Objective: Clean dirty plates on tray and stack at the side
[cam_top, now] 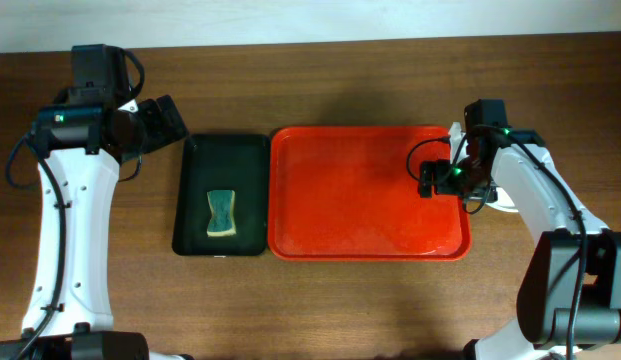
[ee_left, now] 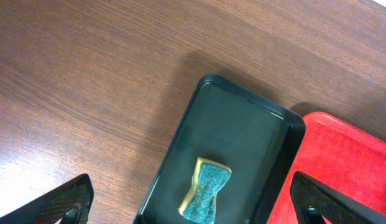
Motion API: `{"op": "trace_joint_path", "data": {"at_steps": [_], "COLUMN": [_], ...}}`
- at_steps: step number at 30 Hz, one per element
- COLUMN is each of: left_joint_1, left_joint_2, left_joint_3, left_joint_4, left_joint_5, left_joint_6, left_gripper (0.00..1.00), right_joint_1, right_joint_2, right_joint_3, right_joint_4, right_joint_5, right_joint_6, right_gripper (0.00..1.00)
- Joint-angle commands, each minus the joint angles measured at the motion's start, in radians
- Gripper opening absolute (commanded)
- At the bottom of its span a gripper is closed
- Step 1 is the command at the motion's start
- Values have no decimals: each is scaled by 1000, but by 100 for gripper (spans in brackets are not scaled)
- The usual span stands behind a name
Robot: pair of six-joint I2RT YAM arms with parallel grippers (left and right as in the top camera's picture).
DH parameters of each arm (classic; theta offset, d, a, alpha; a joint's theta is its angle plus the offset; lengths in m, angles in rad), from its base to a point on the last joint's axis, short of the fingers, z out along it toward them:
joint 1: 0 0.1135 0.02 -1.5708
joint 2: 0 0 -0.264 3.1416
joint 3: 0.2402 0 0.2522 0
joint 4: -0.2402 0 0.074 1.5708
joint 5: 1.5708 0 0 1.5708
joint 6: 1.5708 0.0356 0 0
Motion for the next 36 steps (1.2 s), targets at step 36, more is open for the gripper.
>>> {"op": "trace_joint_path", "data": {"at_steps": [36], "left_joint_1": [3], "left_joint_2": [4], "left_joint_3": [2], "left_joint_4": [1], "left_joint_5": [-5], "left_joint_6": [-13], "left_gripper": [99], "right_joint_1": [12], "right_joint_2": [-1146], "right_joint_3": [17], "right_joint_4": [-3], "right_joint_5": [65], "right_joint_6": [-10], "right_gripper": [98]}}
